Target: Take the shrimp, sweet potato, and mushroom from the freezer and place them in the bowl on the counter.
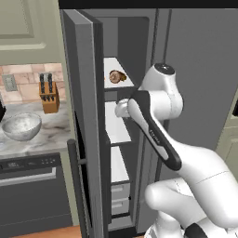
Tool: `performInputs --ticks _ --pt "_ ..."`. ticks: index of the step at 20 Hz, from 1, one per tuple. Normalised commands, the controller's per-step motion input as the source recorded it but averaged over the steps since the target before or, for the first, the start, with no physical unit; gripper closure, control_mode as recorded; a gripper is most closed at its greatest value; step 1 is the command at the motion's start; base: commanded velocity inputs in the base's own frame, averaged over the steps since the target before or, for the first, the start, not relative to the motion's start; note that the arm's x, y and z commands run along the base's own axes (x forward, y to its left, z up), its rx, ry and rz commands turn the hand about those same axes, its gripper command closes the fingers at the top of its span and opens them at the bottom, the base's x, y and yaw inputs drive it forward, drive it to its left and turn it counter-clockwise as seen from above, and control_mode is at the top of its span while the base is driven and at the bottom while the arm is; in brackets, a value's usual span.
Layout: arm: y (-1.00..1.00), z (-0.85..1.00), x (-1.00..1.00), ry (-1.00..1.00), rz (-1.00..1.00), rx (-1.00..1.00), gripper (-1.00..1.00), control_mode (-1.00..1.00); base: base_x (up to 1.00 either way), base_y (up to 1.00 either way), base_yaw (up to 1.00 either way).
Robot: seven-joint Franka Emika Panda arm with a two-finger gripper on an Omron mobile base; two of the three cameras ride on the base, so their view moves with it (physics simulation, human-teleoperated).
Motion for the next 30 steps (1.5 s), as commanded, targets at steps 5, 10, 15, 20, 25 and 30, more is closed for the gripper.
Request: performInputs --ticks 5,10,15,20,25,30 --pt "0.12 -0.04 0.23 0.0 0.06 0.25 -1.0 -1.0 0.0 0.0 0.0" --pt "0.51 -0.51 0.0 0.0 0.12 0.25 -1.0 -1.0 0.0 0.0 0.0" --pt "0.68 -0.58 0.0 -0.01 0.02 0.13 -1.0 -1.0 0.0 0.0 0.0" --pt "0.39 -0.21 0.0 -0.01 0.0 0.04 -1.0 -1.0 0.0 0.0 0.0" --pt "0.22 -0.01 0.0 -0.01 0.0 0.0 -1.0 -1.0 0.0 0.0 0.0" --pt "0.19 0.0 0.0 -0.03 0.0 0.0 -1.0 -1.0 0.0 0.0 0.0"
